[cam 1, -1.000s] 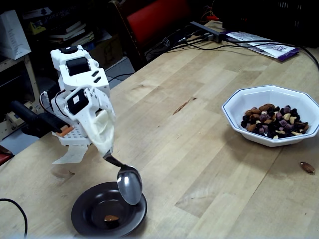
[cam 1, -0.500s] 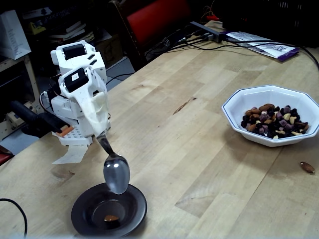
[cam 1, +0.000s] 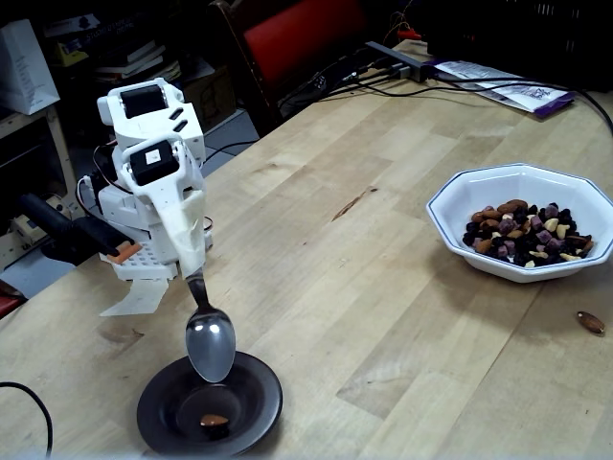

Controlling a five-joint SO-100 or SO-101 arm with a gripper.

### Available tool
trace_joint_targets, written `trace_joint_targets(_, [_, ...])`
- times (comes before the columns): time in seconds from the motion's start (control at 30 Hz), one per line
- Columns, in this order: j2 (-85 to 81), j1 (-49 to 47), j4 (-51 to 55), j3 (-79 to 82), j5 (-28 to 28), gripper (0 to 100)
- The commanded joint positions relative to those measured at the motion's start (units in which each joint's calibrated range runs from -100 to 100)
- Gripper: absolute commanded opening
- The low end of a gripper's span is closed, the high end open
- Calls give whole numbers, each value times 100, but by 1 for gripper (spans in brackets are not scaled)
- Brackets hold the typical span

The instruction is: Use spoon to transfer food from the white bowl to brown plate

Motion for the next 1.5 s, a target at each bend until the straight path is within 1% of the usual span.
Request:
trace_joint_targets(0.0, [-69,-57,41,-455,200,5])
trace_joint_targets(0.13, [-69,-57,-14,-463,205,5])
trace_joint_targets(0.3, [-69,-57,-283,-826,-5,5])
trace_joint_targets(0.5, [-69,-65,-489,-1136,-83,5])
trace_joint_targets(1.1, [-69,-65,-473,-1198,-59,5])
trace_joint_targets(1.3, [-69,-5,-157,-1127,-59,5])
trace_joint_targets(1.47, [-69,17,-117,-1092,-59,5])
